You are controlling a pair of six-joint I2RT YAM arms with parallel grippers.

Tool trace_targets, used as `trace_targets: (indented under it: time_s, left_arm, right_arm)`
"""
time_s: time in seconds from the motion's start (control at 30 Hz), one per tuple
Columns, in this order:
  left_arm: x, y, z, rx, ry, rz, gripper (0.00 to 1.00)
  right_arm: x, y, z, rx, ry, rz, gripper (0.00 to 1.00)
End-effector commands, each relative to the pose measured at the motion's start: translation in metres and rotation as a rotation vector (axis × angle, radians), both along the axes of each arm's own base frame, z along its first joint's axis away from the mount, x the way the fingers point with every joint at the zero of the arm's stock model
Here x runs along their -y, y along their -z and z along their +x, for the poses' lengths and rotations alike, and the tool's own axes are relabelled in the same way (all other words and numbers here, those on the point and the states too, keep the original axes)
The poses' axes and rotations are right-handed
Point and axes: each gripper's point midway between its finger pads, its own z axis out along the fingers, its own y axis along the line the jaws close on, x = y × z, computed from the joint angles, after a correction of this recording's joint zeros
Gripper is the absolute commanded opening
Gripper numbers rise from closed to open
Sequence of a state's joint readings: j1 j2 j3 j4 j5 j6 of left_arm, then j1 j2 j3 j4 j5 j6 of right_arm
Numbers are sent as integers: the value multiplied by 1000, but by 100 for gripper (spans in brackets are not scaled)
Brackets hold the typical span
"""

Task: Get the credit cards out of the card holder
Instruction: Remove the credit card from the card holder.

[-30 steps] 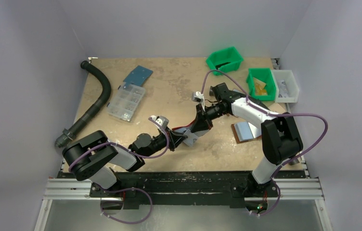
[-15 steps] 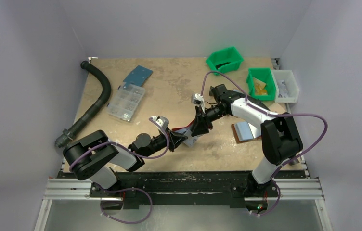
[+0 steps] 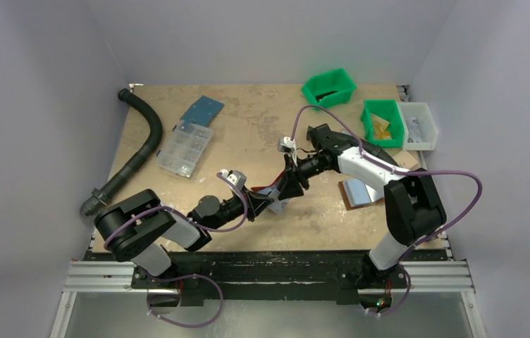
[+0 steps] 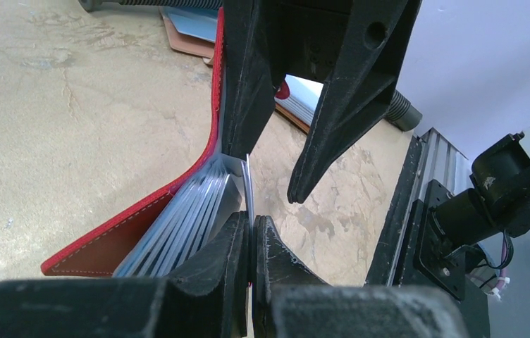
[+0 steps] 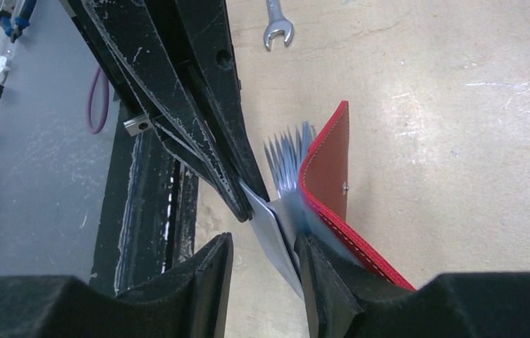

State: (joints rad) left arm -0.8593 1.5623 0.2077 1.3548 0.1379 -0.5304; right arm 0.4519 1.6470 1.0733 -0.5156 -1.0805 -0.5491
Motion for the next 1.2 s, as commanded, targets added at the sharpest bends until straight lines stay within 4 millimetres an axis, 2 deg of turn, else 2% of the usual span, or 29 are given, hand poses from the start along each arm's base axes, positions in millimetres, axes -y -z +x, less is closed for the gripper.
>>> trace_targets:
  time_s: [0.0, 0.2, 0.33, 0.5, 0.7, 0.8, 0.97, 1.17]
  left_arm:
    - [7, -44, -9, 119, 60, -134, 0]
    - [7, -46, -7, 116, 49, -142, 0]
    - [6, -45, -5, 111, 40, -143, 0]
    - [7, -44, -4, 105, 33, -148, 0]
    - [5, -41, -2, 90, 20, -144, 0]
    - [1, -37, 1, 67, 9, -139, 1]
    - [-6, -29, 1, 29, 16, -128, 11]
    - [-12, -19, 1, -5, 37, -115, 13]
  right_arm:
    - [-2, -2, 15, 79, 38, -8, 48]
    - [-6, -5, 2, 62, -33, 20, 47]
    - [-9, -5, -3, 55, -59, 27, 40]
    - [-9, -6, -3, 55, -63, 28, 27]
    - [-10, -9, -2, 63, -67, 32, 1]
    - [-9, -10, -2, 67, -70, 32, 0]
    - [-6, -13, 1, 74, -63, 34, 0]
    - [-3, -13, 4, 72, -56, 35, 0]
